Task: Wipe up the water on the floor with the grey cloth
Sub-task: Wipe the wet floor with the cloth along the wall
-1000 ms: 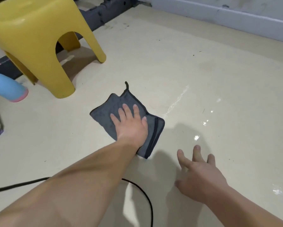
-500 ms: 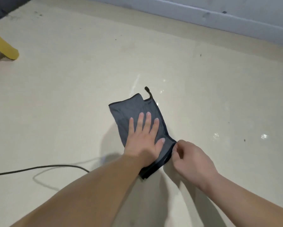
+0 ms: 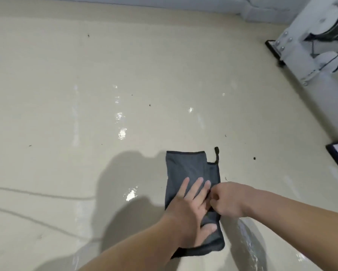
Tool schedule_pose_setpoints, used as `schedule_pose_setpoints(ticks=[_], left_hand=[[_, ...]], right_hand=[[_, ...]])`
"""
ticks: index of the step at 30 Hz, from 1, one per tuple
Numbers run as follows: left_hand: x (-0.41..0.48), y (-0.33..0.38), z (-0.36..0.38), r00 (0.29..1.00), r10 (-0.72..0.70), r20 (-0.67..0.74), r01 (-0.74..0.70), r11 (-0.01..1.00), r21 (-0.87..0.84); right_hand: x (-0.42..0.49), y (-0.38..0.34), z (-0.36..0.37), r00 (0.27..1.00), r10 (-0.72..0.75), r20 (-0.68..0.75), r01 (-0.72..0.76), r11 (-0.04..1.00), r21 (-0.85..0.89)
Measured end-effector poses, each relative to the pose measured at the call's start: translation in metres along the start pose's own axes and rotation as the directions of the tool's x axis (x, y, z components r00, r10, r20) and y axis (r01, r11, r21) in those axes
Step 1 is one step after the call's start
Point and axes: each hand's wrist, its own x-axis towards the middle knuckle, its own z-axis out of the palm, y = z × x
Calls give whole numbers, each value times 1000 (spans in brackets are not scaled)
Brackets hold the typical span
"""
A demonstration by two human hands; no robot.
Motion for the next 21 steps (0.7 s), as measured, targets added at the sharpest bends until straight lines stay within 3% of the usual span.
schedule_pose_setpoints(ticks=[3,5,9,12,17,21], left_hand=[[7,9,-11,994,65,-91,-71,996,-58],[8,3,-14,989,-37,-140,42,998,37],[3,17,-5,980,-194,-47,199,968,150],[23,50,-3,994,-82,72,57,952,302],[81,148,7,977,155,145,-171,979,109],[121,211,1,869,341,359,-382,923,48]], right_hand=[[-27,59,31,999,38,-33,-39,999,-8],[-41,90,52,997,40,-70,-38,999,28],[-63,135,98,978,25,-206,19,977,210],[-74,150,135,953,33,-300,94,912,399],[-92,168,188,910,71,-409,156,855,494],[-113,196,246,844,238,-480,132,776,617]])
